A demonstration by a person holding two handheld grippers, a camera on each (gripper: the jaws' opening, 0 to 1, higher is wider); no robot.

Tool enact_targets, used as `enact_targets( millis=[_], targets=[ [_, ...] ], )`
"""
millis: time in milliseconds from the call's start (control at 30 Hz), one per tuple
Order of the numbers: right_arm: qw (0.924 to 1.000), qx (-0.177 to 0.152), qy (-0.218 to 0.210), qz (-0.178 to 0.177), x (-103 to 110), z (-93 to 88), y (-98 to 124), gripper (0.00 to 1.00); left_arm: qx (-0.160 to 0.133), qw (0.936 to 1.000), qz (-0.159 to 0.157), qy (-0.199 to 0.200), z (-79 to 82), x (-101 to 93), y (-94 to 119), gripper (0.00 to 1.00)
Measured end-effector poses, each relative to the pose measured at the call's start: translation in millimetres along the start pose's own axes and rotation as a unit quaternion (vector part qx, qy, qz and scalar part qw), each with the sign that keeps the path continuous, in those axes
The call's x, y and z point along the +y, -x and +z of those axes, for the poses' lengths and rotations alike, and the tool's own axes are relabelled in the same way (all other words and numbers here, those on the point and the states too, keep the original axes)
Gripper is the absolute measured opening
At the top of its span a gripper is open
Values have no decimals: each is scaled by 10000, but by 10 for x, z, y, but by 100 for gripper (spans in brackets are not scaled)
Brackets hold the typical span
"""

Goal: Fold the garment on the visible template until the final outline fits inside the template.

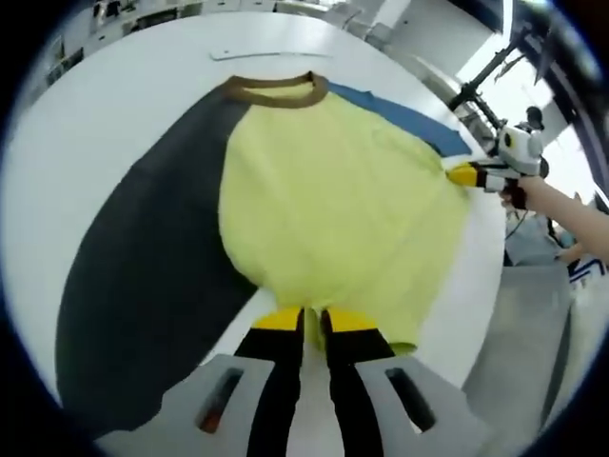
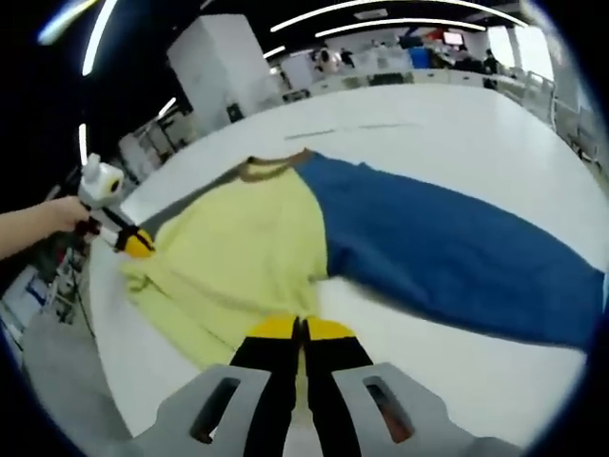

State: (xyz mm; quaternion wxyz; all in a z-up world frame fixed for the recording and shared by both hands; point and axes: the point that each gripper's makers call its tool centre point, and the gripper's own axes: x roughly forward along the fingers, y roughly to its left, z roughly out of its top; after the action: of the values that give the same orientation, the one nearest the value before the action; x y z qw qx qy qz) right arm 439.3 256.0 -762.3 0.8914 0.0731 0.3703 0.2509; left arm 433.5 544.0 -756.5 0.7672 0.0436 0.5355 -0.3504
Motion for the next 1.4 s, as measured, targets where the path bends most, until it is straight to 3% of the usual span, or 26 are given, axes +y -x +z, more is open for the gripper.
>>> enact_targets(
  millis=[200,467,1067,1400],
  targets=[
    [9998,-25,-110,-190,-60,-5,79,8,16,9998,198,-27,-14,45,67,26],
    [9993,-127,-204,-286,-105,13,270,12,-2,9997,236,-28,-56,-7,182,27],
    [9993,-261,-193,-208,90,-5,518,22,-260,9994,217,37,-196,-188,378,31],
    [9996,-163,-10,-243,175,-66,603,30,-386,9990,202,106,-280,-219,473,34]
  ],
)
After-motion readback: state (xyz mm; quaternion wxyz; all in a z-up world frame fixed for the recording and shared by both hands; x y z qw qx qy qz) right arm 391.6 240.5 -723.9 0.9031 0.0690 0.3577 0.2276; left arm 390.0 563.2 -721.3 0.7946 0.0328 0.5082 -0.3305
